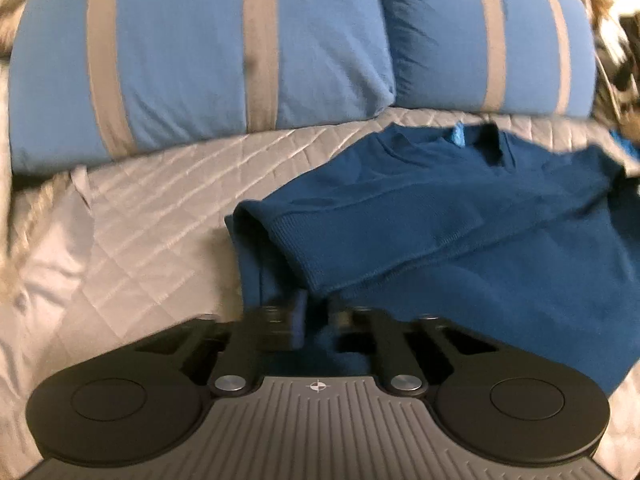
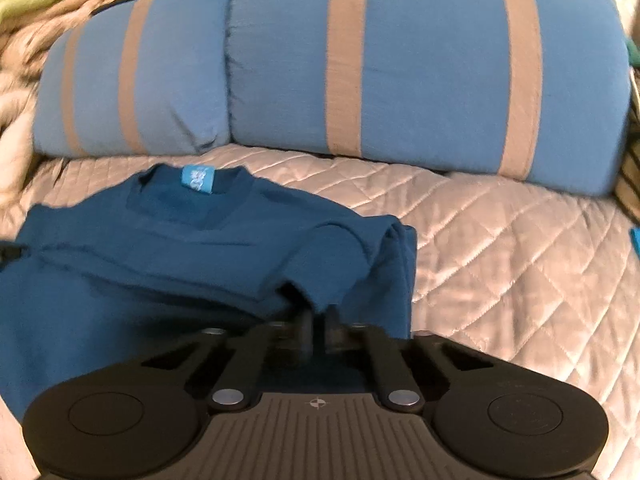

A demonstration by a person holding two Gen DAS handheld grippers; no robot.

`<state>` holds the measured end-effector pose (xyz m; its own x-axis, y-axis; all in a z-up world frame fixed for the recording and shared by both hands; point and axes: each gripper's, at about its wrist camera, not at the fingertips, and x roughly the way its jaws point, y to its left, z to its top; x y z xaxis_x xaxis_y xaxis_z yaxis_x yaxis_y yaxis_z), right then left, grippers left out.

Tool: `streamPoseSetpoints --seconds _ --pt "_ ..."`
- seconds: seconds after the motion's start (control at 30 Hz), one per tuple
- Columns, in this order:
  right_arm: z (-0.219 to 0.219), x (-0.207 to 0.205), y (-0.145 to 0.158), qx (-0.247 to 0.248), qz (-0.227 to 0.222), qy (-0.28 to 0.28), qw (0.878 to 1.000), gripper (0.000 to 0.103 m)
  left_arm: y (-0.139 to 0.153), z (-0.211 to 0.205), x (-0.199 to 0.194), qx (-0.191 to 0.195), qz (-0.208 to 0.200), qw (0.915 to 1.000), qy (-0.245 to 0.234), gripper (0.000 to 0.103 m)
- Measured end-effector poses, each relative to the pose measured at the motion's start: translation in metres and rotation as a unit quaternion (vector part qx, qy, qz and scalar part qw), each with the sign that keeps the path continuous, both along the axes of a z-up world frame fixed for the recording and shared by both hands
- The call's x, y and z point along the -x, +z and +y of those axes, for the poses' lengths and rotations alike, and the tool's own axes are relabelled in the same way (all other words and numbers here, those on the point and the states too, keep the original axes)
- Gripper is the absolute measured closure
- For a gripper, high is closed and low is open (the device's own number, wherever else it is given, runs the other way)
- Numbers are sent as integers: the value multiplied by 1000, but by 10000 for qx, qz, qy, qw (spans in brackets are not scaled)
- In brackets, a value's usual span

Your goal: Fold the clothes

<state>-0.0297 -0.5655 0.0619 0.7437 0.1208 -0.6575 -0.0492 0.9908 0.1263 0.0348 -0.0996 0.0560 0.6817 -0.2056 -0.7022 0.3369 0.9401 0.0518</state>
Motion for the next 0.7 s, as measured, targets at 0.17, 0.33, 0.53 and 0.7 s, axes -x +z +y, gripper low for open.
streamPoseSetpoints --seconds 0.17,0.33,0.53,0.7 --pt "-6 -3 14 -96 -105 -54 9999 97 19 5 -11 239 -172 9993 221 100" --pt "-9 -12 27 -18 -257 -104 9996 98 35 4 -28 260 -299 9988 280 100" --pt "-15 -36 35 -93 -390 -281 9988 98 41 5 -58 348 -344 9978 446 100" --pt "-19 -63 37 -112 -435 -372 9983 98 35 5 -82 462 -303 9967 602 100"
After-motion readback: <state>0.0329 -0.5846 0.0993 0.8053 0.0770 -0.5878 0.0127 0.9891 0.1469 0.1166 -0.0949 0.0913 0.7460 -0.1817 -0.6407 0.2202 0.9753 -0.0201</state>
